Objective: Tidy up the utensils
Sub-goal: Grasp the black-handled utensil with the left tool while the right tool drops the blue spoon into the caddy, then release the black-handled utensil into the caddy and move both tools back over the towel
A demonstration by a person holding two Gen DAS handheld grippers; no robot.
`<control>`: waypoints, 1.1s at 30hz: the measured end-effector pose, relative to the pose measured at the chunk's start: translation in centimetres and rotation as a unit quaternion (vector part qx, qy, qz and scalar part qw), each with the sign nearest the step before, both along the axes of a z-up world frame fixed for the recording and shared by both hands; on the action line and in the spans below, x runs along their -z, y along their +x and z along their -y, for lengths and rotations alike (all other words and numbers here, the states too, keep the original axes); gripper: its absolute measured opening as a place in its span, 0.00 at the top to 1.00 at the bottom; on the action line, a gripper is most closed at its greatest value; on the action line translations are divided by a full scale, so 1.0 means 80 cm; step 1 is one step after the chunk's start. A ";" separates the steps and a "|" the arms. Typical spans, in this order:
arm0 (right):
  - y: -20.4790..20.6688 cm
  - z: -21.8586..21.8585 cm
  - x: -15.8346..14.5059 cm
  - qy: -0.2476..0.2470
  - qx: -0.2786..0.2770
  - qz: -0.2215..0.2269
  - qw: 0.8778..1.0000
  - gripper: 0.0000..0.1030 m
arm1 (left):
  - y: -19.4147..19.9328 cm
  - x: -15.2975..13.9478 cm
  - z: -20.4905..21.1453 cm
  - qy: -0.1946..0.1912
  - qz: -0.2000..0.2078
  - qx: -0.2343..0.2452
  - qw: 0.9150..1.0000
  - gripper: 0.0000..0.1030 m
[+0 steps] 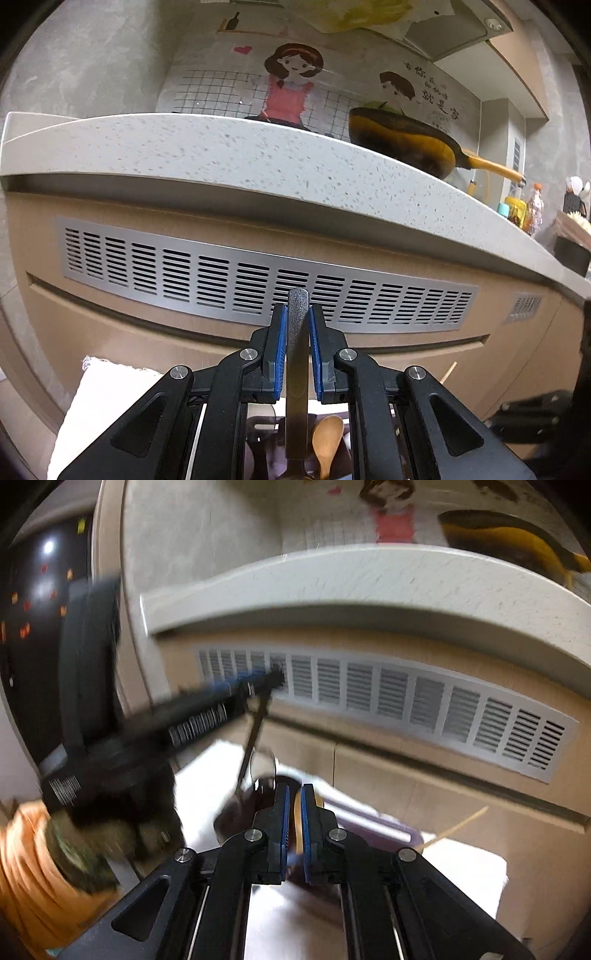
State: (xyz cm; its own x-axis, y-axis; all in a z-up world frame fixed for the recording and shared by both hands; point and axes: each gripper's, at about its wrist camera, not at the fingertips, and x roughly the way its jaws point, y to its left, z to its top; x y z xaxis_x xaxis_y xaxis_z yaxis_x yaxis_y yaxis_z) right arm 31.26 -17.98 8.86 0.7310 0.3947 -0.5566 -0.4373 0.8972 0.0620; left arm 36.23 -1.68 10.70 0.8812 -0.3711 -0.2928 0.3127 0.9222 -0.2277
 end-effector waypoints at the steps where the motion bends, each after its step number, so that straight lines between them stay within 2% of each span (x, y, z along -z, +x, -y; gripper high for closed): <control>1: -0.003 0.000 0.005 -0.008 0.002 -0.006 1.000 0.93 | -0.002 0.000 -0.001 -0.003 0.000 0.001 1.000 0.88; 2: -0.005 0.001 0.009 -0.013 0.004 -0.014 1.000 0.91 | -0.003 0.001 -0.002 -0.005 0.002 -0.001 1.000 0.88; 4: -0.008 0.004 0.018 -0.019 0.017 -0.028 0.999 0.75 | -0.002 0.000 -0.001 -0.012 0.003 -0.002 1.000 0.88; 6: -0.007 0.008 0.028 -0.022 0.032 -0.043 0.998 0.65 | -0.001 -0.001 -0.002 -0.033 0.007 0.000 0.999 0.88; 11: -0.010 0.009 0.047 -0.018 0.050 -0.062 0.997 0.65 | -0.001 0.001 0.002 -0.038 0.045 -0.015 0.998 0.88; 13: -0.015 0.009 0.049 -0.016 0.047 -0.060 0.997 0.65 | 0.002 0.007 0.003 -0.036 0.041 -0.016 0.998 0.88; 18: -0.033 0.005 0.055 -0.023 0.035 -0.051 0.998 0.65 | 0.008 0.035 0.012 -0.002 -0.012 -0.001 1.000 0.85; 24: -0.056 0.007 0.068 -0.030 0.032 -0.061 0.997 0.65 | -0.010 0.051 0.004 0.023 -0.072 0.003 0.997 0.64; 26: -0.066 0.012 0.076 -0.032 0.036 -0.070 0.996 0.65 | -0.026 0.054 -0.005 0.031 -0.085 -0.001 0.996 0.51; 33: -0.095 0.025 0.105 -0.045 0.045 -0.098 0.993 0.65 | -0.099 0.078 -0.048 0.057 -0.130 0.000 0.990 0.46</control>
